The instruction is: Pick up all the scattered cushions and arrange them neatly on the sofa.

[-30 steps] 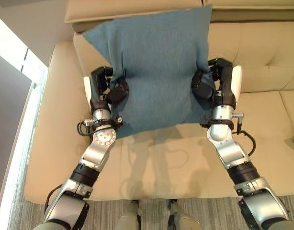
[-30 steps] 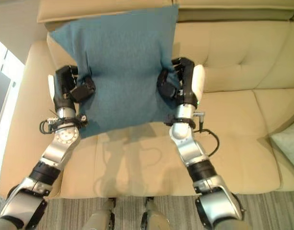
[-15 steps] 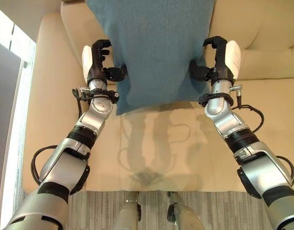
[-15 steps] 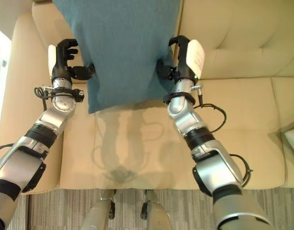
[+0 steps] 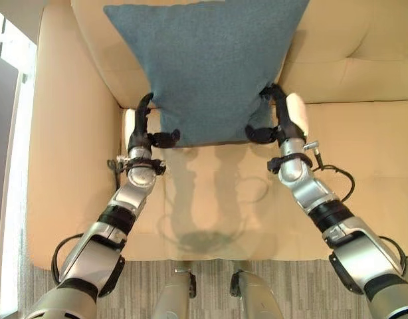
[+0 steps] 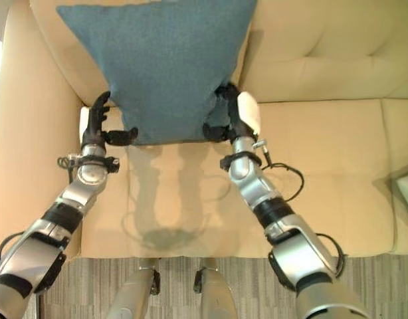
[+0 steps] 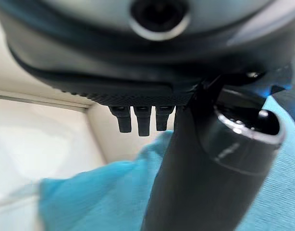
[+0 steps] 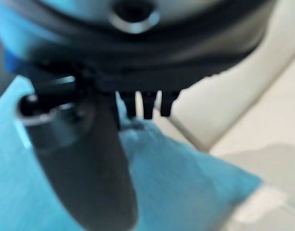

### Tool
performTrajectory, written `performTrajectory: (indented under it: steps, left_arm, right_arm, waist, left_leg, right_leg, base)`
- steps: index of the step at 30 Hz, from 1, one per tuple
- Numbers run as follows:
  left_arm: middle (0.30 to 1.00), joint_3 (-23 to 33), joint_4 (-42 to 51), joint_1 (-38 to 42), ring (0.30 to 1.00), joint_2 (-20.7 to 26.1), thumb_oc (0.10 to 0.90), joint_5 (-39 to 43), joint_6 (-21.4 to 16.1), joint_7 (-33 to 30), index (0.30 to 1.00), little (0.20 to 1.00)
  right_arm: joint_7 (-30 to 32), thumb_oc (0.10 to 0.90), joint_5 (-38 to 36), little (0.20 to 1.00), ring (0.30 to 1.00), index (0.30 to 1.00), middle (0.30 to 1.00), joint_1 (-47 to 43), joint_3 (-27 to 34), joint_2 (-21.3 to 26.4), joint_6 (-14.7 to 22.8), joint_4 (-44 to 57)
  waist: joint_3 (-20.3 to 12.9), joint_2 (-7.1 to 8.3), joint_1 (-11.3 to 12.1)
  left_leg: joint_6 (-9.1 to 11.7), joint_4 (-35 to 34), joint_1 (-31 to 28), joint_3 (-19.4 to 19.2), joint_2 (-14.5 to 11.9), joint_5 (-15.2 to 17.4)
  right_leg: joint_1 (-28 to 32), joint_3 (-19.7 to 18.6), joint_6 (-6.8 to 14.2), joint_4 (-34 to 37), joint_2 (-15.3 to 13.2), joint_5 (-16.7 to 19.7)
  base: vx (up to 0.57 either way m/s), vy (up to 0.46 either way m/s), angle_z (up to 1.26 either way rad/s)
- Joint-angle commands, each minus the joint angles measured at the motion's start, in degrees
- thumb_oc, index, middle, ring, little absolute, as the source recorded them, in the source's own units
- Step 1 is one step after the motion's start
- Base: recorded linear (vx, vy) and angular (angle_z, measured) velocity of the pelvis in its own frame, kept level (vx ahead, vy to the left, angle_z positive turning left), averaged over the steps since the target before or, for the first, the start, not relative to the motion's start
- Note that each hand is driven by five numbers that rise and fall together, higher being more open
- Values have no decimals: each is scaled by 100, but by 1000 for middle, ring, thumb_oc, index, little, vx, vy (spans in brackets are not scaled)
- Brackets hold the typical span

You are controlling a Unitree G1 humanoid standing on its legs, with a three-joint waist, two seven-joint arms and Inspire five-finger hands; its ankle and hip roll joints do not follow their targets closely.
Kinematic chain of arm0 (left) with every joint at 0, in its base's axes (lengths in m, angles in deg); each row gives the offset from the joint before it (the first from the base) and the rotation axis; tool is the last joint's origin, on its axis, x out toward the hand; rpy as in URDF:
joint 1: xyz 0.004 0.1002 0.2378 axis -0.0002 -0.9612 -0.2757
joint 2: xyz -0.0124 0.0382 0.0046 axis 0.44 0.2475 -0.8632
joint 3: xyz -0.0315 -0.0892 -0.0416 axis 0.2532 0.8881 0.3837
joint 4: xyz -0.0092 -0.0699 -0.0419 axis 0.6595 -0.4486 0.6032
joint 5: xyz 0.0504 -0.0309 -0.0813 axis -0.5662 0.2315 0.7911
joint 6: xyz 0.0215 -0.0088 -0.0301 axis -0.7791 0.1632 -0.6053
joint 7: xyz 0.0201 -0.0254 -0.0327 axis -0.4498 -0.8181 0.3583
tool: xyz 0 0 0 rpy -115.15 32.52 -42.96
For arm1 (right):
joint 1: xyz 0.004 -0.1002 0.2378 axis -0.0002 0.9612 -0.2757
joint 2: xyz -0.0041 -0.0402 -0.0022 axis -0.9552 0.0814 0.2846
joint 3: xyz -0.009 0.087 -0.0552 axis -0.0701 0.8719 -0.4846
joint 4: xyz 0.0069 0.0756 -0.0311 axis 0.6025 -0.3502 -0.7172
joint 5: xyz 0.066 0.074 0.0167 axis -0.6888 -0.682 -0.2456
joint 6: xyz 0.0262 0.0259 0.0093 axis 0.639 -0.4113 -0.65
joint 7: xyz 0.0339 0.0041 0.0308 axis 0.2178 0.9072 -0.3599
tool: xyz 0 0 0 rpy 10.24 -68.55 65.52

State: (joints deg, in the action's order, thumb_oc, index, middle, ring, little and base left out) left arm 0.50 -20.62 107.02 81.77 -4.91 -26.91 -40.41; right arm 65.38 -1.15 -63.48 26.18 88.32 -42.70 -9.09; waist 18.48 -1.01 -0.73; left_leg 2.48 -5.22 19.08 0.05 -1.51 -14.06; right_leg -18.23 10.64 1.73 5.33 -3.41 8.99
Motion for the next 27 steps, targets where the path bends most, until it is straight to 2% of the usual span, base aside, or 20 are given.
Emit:
performTrajectory:
  steps: [1, 2, 4, 7, 8, 9, 13, 15, 16, 17, 18, 19, 20, 24, 25, 27]
  left_arm:
    - [900, 168, -63, 50, 900, 280, 800, -125, -414, -15, 900, 900]
    - [900, 478, 258, -485, 900, 413, 800, -40, -488, 70, 900, 900]
    - [900, 476, 265, -494, 900, 412, 800, -42, -484, 69, 900, 900]
    - [900, 970, 981, -1508, 900, 590, 800, -6, -605, 294, 900, 900]
    - [900, 968, 990, -1520, 900, 588, 800, -7, -601, 294, 900, 900]
    - [900, 1223, 1383, -2127, 900, 582, 800, -74, -634, 414, 900, 900]
    - [900, 1688, 1601, -3345, 900, 293, 800, 67, -664, 761, 900, 900]
    - [900, 1844, 1393, -3882, 900, 51, 800, 262, -589, 1046, 900, 900]
    - [900, 1843, 1394, -3883, 900, 52, 800, 263, -588, 1046, 900, 900]
    - [900, 1876, 1070, -4285, 900, -116, 800, 142, -474, 1212, 900, 900]
    - [900, 1875, 1070, -4284, 900, -116, 800, 142, -474, 1212, 900, 900]
    - [900, 1873, 618, -4653, 900, -287, 800, -38, -373, 1375, 900, 900]
    - [900, 1878, 267, -4805, 900, -437, 800, 5, -312, 1440, 900, 900]
    - [900, 1751, -186, -5040, 900, -674, 800, -3, -237, 1598, 900, 900]
    - [900, 1629, -579, -5056, 900, -797, 800, -129, -206, 1640, 900, 900]
    - [900, 1620, -837, -5102, 900, -932, 800, -133, -176, 1666, 900, 900]
  right_arm:
    - [91, 800, 229, 900, 900, 900, 900, -100, 368, -40, 585, 444]
    - [0, 800, 210, 900, 900, 900, 900, 453, 705, 260, 631, 775]
    - [-2, 800, 212, 900, 900, 900, 900, 465, 708, 261, 626, 784]
    - [-235, 800, 55, 900, 900, 900, 900, 1600, 1396, 690, 745, 1313]
    - [-238, 800, 57, 900, 900, 900, 900, 1617, 1401, 690, 741, 1326]
    - [-384, 800, 7, 900, 900, 900, 900, 2256, 1797, 843, 797, 1499]
    - [-646, 800, -6, 900, 900, 900, 900, 3446, 2479, 942, 830, 1392]
    - [-765, 800, 31, 900, 900, 900, 900, 3862, 2668, 820, 810, 1149]
    - [-766, 800, 32, 900, 900, 900, 900, 3865, 2671, 820, 810, 1151]
    - [-845, 800, 9, 900, 900, 900, 900, 4192, 2793, 627, 840, 917]
    - [-845, 800, 9, 900, 900, 900, 900, 4192, 2795, 627, 841, 917]
    - [-932, 800, 45, 900, 900, 900, 900, 4472, 2873, 453, 848, 639]
    - [-928, 800, 32, 900, 900, 900, 900, 4592, 2849, 360, 868, 393]
    - [-1008, 800, 104, 900, 900, 900, 900, 4756, 2741, 209, 835, -26]
    - [-999, 800, 169, 900, 900, 900, 900, 4799, 2620, 115, 807, -360]
    - [-1046, 800, 232, 900, 900, 900, 900, 4801, 2482, 41, 772, -634]
  waist:
    - [-452, 69, 140]
    - [-498, 63, 118]
    - [-503, 63, 120]
    - [-599, 63, 75]
    - [-604, 63, 78]
    - [-642, 63, 61]
    - [-680, 65, 30]
    - [-702, 63, 10]
    - [-712, 59, 9]
    - [-747, 60, -6]
    - [-756, 57, -7]
    - [-790, 32, -29]
    - [-777, 27, -32]
    - [-718, 36, -40]
    - [-619, 135, -66]
    - [-607, 194, -75]
  left_leg:
    - [99, 22, -12, -108, 74, 830]
    - [98, 22, -125, -139, 58, 844]
    - [98, 22, -127, -140, 58, 845]
    - [98, 22, -312, -180, 48, 869]
    - [98, 22, -316, -181, 48, 871]
    - [102, 22, -422, -202, 40, 886]
    - [111, 22, -587, -227, 25, 881]
    - [105, 22, -677, -261, 9, 860]
    - [104, 22, -657, -257, 7, 844]
    - [94, 22, -761, -306, -15, 856]
    - [93, 22, -742, -302, -16, 840]
    - [86, 22, -848, -356, -53, 827]
    - [86, 22, -933, -404, -68, 827]
    - [58, 328, -996, -438, -86, 849]
    - [31, 994, -937, -511, -37, 1273]
    - [-4, 1594, -1051, -453, 85, 1542]
  right_leg:
    - [156, 1, 169, -663, 129, -1206]
    - [272, 7, 155, -639, 152, -1222]
    - [275, 7, 155, -637, 152, -1222]
    - [514, 11, 144, -563, 187, -1241]
    - [519, 10, 144, -560, 187, -1240]
    - [659, 19, 138, -520, 198, -1258]
    - [942, 59, 137, -368, 230, -1265]
    - [1098, 50, 139, -254, 260, -1243]
    - [1083, 54, 138, -245, 262, -1223]
    - [1226, 34, 144, -157, 288, -1215]
    - [1210, 38, 143, -150, 290, -1196]
    - [1343, 24, 144, -69, 319, -1204]
    - [1433, 15, 143, -58, 315, -1227]
    - [1541, 14, 102, -105, 280, -1255]
    - [1497, 25, 54, -268, 149, -1253]
    - [1481, 9, 28, -359, 80, -1213]
  base:
    - [-14, -6, -11]
    - [-11, -4, -14]
    - [-6, -2, -6]
    - [-1, -12, -5]
    - [-4, -32, -10]
    - [-18, -42, -1]
    - [-45, -59, 4]
    - [-59, -59, 0]
    - [-69, -63, 0]
    - [-52, -38, 1]
    - [-80, -77, 0]
    - [-93, -63, 1]
    - [-92, -64, 3]
    - [-148, -48, 2]
    - [-295, -35, 9]
    - [-236, -25, 16]
